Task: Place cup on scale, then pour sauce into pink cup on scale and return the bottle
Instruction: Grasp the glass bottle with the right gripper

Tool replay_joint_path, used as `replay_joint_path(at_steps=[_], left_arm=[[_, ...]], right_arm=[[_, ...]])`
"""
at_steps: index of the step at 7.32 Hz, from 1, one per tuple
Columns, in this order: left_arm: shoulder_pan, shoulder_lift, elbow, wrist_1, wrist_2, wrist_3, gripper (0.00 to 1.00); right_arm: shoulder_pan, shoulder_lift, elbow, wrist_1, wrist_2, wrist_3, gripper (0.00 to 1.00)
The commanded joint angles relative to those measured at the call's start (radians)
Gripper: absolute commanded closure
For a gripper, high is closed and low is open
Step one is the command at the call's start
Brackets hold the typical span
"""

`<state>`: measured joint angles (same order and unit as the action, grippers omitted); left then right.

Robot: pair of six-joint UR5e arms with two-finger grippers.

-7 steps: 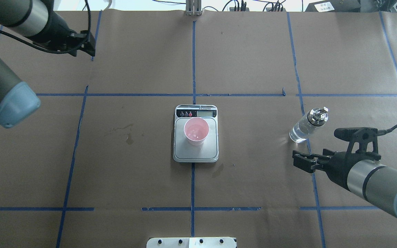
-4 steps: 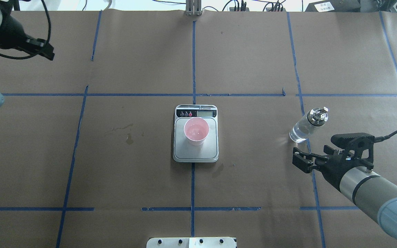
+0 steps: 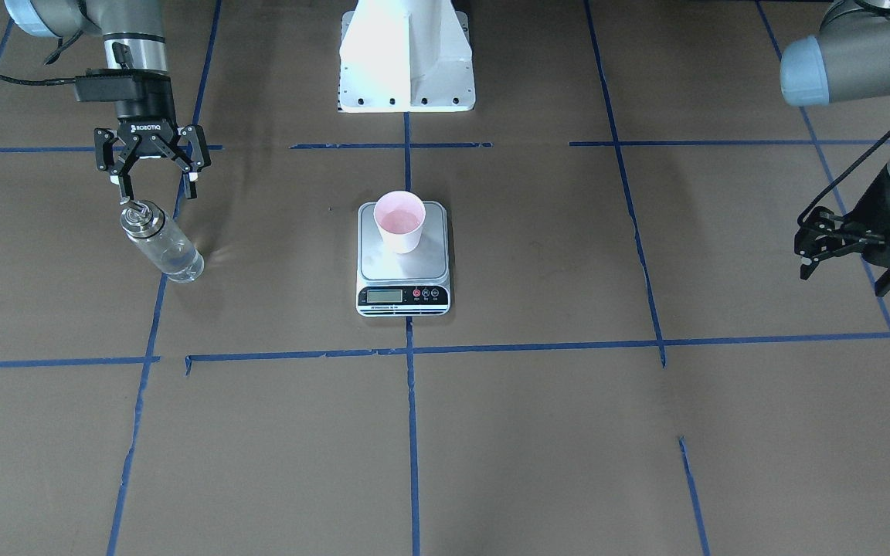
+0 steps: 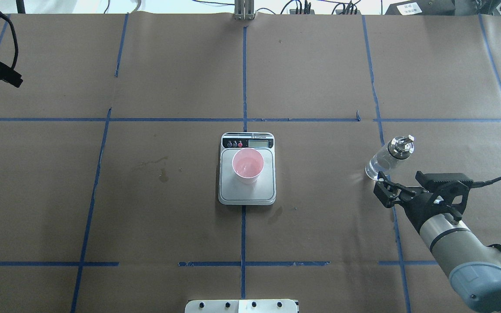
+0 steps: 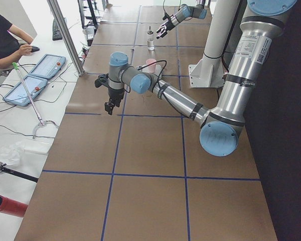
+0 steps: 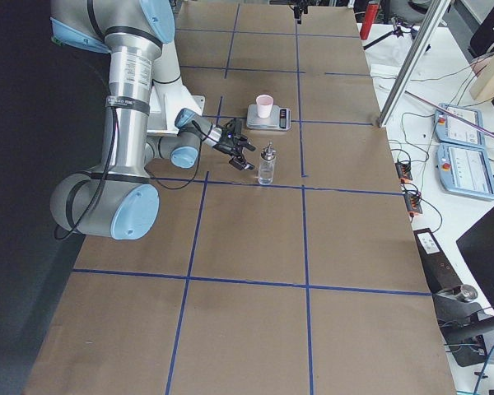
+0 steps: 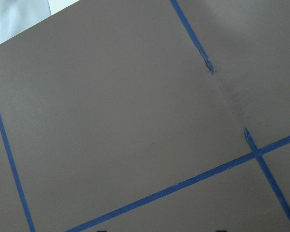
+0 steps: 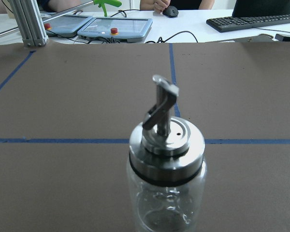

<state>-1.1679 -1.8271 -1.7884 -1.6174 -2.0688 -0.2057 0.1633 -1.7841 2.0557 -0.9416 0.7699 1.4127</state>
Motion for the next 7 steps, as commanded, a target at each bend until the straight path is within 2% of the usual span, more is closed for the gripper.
replay_joint_path(at_steps=[1,3,4,7], left_arm=[[-0.001,0.003,0.007,0.001,-0.001,0.002,0.08],[-0.001,0.0,-0.006,0.002,-0.002,0.0,0.05],[-0.001,-0.001,-0.008,0.002,-0.002,-0.003,0.01],[-0.003,-0.003,-0.014,0.005,-0.002,-0.009,0.01]], right_arm=[[-0.019,0.026,-0.06,0.033,-0.072,0.008,0.02],[-0.033,0.058,-0.164,0.145,-0.164,-0.003,0.02],[-0.038,0.061,-0.176,0.152,-0.19,-0.006,0.02],[-0.048,0.104,-0.225,0.153,-0.228,-0.008,0.01]])
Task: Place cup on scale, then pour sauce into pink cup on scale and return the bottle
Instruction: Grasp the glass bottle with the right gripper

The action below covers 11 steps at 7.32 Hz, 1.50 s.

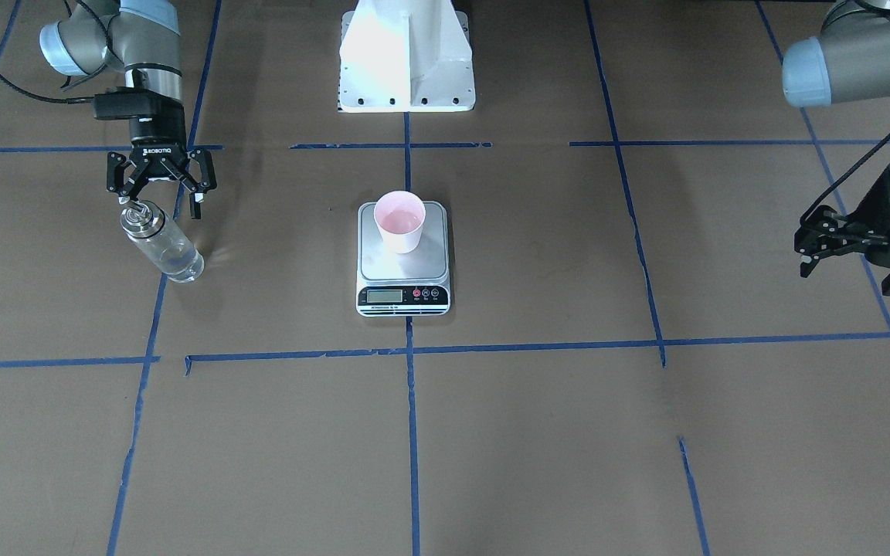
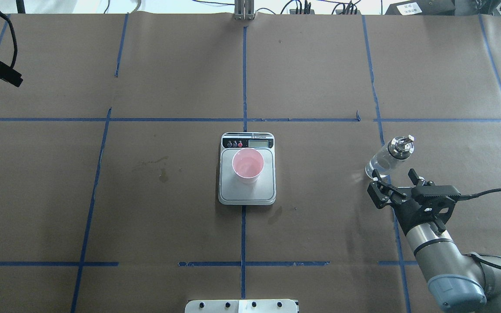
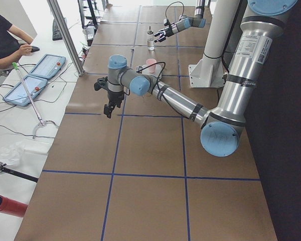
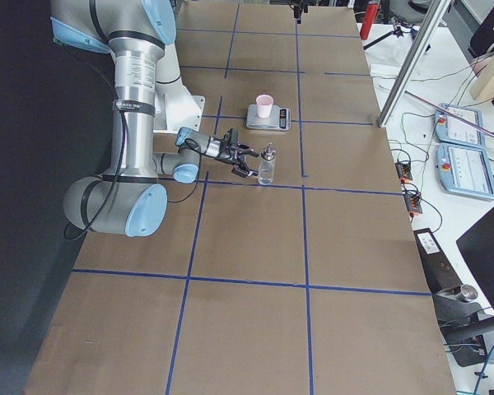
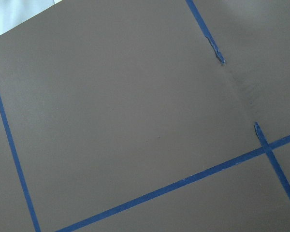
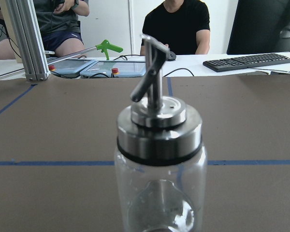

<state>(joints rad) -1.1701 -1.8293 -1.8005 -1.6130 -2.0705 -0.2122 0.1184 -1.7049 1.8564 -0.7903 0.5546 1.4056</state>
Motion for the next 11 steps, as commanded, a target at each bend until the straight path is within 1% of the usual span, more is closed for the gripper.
replay_joint_path(at_steps=[1,5,7,11], left_arm=[[0.0,-0.001,-0.002,0.001,0.001,-0.003,0.01],[0.0,-0.008,-0.011,0.002,0.003,-0.004,0.01],[0.0,-0.008,-0.023,0.005,0.003,-0.006,0.01],[0.0,-0.01,-0.025,0.005,0.004,-0.006,0.01]], right_arm=[[-0.003,0.03,-0.035,0.003,-0.019,-0.002,0.01],[-0.003,0.033,-0.054,0.006,-0.022,-0.026,0.01],[0.023,0.033,-0.069,0.026,-0.019,-0.057,0.01],[0.047,0.07,-0.106,0.026,-0.01,-0.059,0.01]])
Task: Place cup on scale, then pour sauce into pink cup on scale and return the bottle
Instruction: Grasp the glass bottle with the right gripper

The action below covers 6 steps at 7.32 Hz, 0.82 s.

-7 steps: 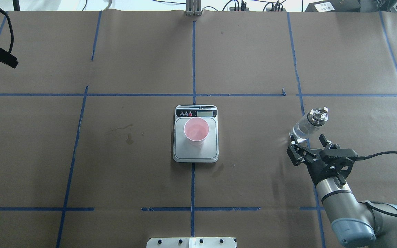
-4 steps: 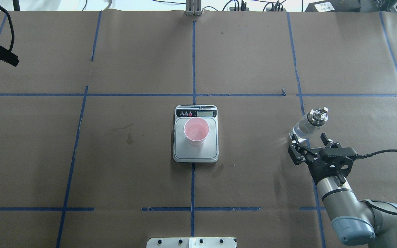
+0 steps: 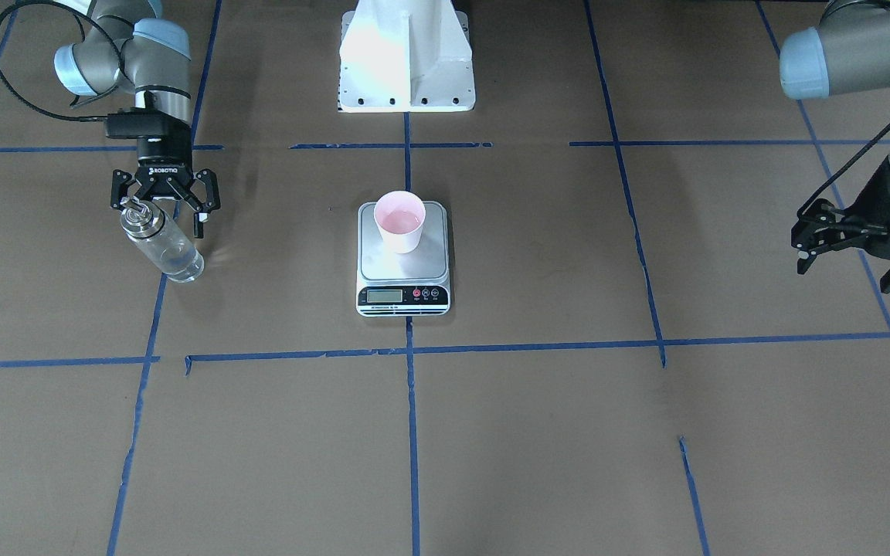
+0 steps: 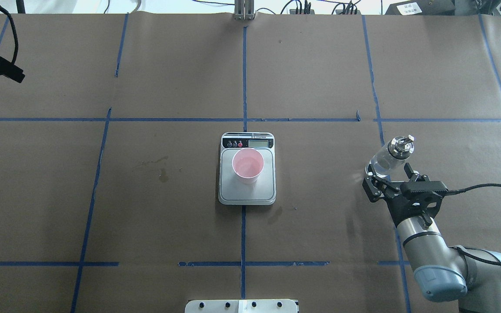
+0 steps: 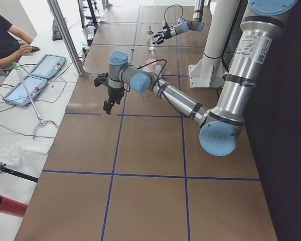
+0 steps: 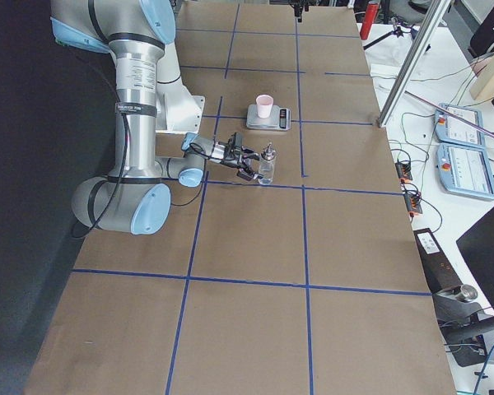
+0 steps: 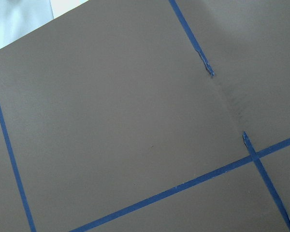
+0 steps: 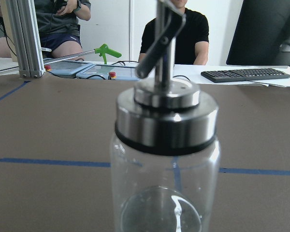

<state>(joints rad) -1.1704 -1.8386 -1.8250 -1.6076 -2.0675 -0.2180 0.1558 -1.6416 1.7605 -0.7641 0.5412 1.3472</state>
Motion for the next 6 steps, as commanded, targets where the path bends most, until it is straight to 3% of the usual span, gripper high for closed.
replay_joint_path(at_steps=[1,3,6], left_arm=[[0.0,0.001,-0.002,0.0,0.001,0.0,0.01],[0.0,0.002,-0.007,0.0,0.003,0.0,0.01],[-0.002,0.007,-0.016,0.0,0.003,0.0,0.01]], right_arm=[[0.011,0.006,-0.01,-0.001,0.003,0.0,0.01],[0.016,0.008,-0.012,-0.001,0.006,0.0,0.02],[0.044,0.094,-0.102,0.015,0.008,0.0,0.03]])
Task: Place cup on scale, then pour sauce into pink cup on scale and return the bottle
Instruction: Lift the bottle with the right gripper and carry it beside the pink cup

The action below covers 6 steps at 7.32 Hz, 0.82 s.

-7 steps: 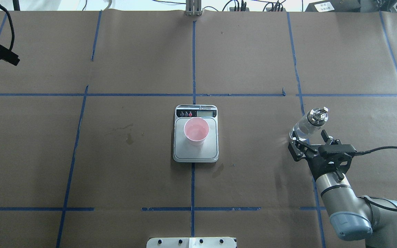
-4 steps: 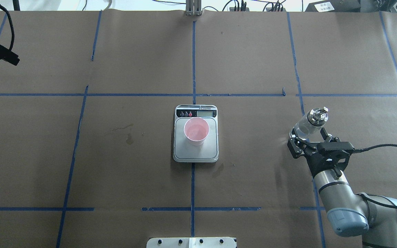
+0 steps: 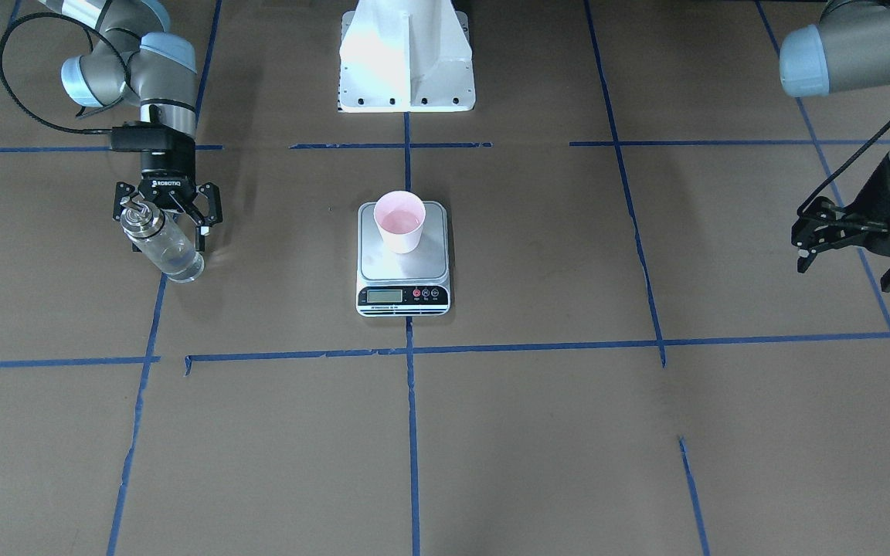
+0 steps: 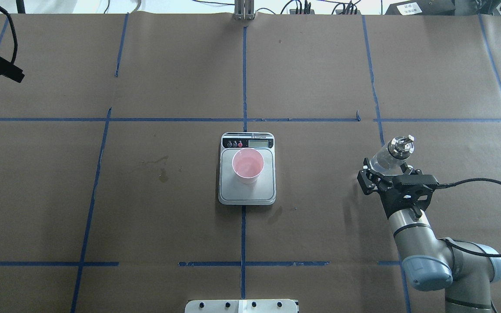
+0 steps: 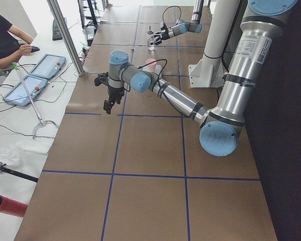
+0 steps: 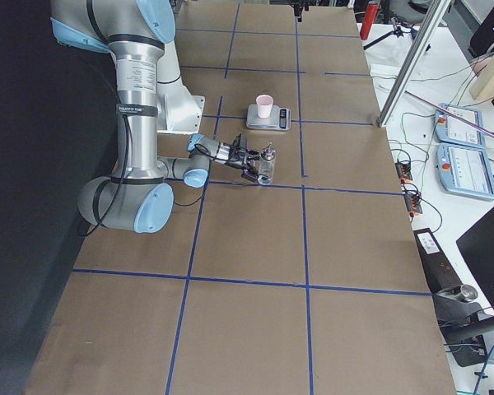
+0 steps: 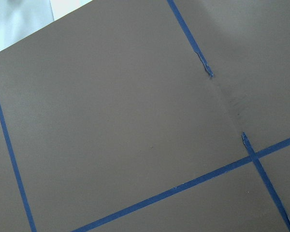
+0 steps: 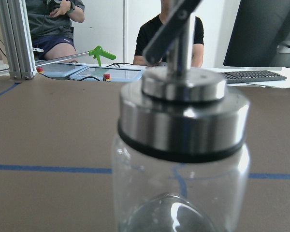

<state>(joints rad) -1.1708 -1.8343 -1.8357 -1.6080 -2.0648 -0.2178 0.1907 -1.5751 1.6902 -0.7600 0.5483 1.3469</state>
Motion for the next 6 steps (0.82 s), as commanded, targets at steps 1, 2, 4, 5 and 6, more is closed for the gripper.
replay_joint_path(at_steps=[1,2,4,5,6], left_arm=[[-0.001,0.004,-0.005,-0.001,0.0,0.0,0.01],[-0.001,0.004,-0.005,-0.001,0.002,0.0,0.01],[0.0,0.003,-0.005,-0.001,0.0,-0.002,0.01],[0.0,0.003,-0.005,-0.001,0.0,0.0,0.01],[0.0,0.003,-0.002,0.0,0.0,-0.002,0.01]], right_arm=[[0.015,0.027,-0.053,0.077,0.012,-0.032,0.07],[0.018,0.029,-0.072,0.161,0.012,-0.108,0.11],[0.018,0.033,-0.09,0.258,0.012,-0.178,0.52],[0.018,0.036,-0.089,0.258,0.013,-0.207,0.74],[0.018,0.04,-0.077,0.26,0.013,-0.225,1.0]])
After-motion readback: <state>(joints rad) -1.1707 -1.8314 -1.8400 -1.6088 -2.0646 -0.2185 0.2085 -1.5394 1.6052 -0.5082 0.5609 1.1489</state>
